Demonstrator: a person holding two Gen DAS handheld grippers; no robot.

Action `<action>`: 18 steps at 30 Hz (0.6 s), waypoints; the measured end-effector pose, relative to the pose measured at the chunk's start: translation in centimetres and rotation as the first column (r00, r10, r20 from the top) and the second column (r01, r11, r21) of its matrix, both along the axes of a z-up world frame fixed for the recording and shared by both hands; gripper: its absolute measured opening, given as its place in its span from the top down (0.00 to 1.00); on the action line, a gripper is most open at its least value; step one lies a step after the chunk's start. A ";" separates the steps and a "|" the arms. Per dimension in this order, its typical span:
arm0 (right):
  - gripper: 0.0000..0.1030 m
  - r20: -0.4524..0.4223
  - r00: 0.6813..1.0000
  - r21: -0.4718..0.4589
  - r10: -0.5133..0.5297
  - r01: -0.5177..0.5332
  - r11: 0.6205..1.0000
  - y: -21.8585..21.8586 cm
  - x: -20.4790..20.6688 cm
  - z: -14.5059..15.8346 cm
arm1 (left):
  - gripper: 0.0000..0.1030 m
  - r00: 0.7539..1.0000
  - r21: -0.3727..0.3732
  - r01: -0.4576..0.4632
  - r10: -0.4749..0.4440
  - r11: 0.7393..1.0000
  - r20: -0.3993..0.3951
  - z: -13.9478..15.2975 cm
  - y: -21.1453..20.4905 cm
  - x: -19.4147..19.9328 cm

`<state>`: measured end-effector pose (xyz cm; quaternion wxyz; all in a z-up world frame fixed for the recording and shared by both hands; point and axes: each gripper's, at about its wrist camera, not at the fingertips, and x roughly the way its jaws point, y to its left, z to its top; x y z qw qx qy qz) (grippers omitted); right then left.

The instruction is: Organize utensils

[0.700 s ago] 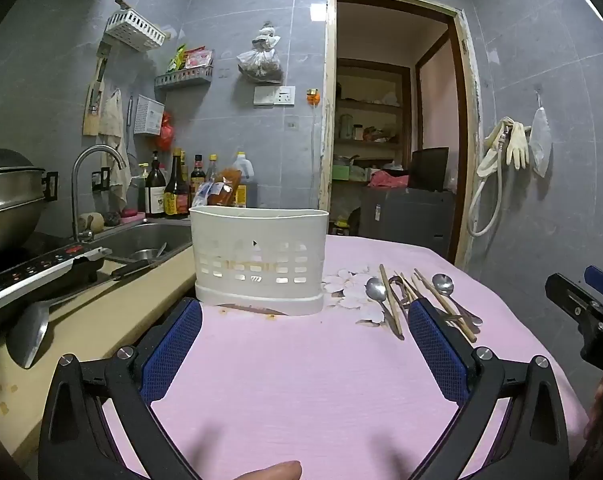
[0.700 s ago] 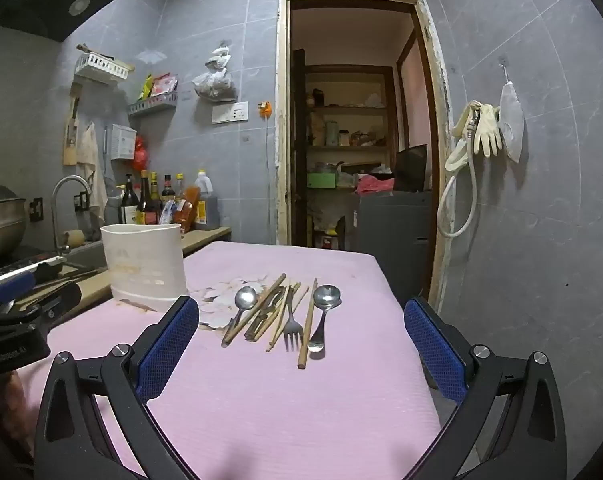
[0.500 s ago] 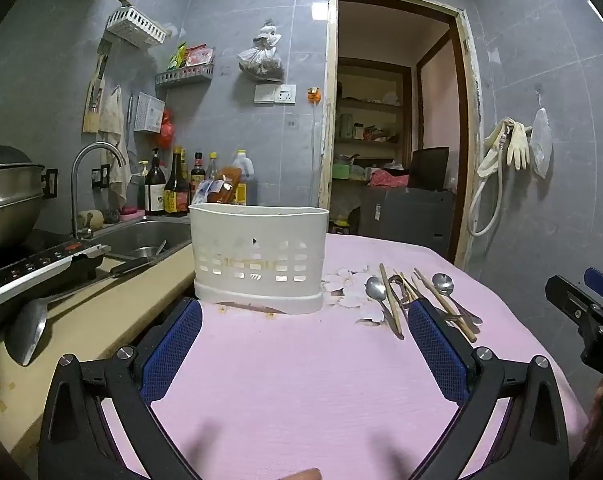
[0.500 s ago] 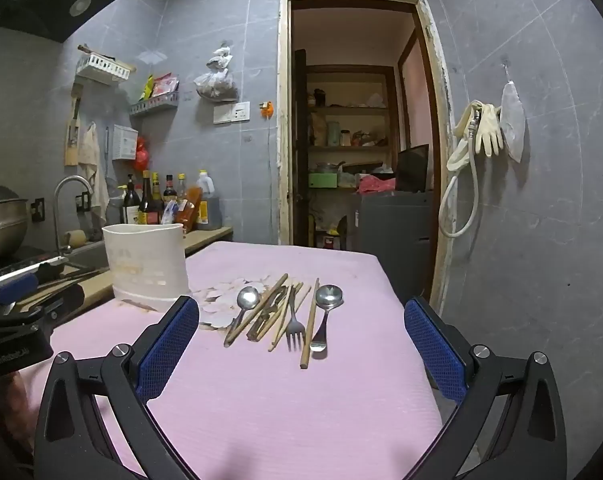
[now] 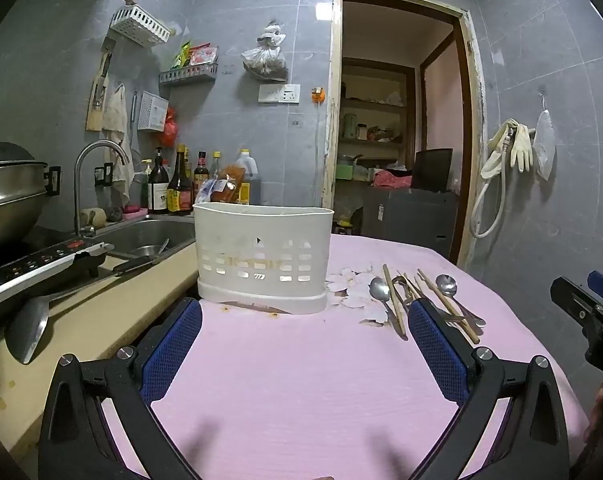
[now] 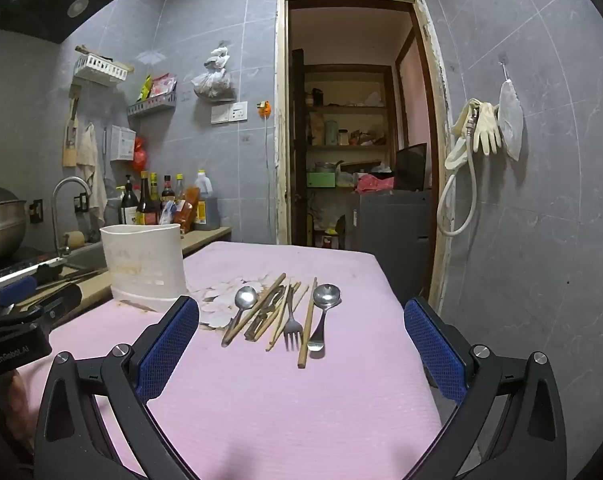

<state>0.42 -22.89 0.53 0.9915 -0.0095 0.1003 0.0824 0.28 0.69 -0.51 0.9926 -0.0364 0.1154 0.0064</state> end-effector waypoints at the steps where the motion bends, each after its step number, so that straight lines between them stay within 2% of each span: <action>1: 0.00 0.000 1.000 0.000 -0.001 0.001 1.000 0.0 0.0 0.0 | 0.02 1.000 0.000 0.000 0.000 1.000 0.000 0.0 0.0 0.0; 18: 0.00 0.003 1.000 -0.004 0.007 -0.007 1.000 0.4 -0.1 -0.1 | 0.02 1.000 0.006 -0.001 0.001 1.000 0.001 0.1 -0.2 -0.2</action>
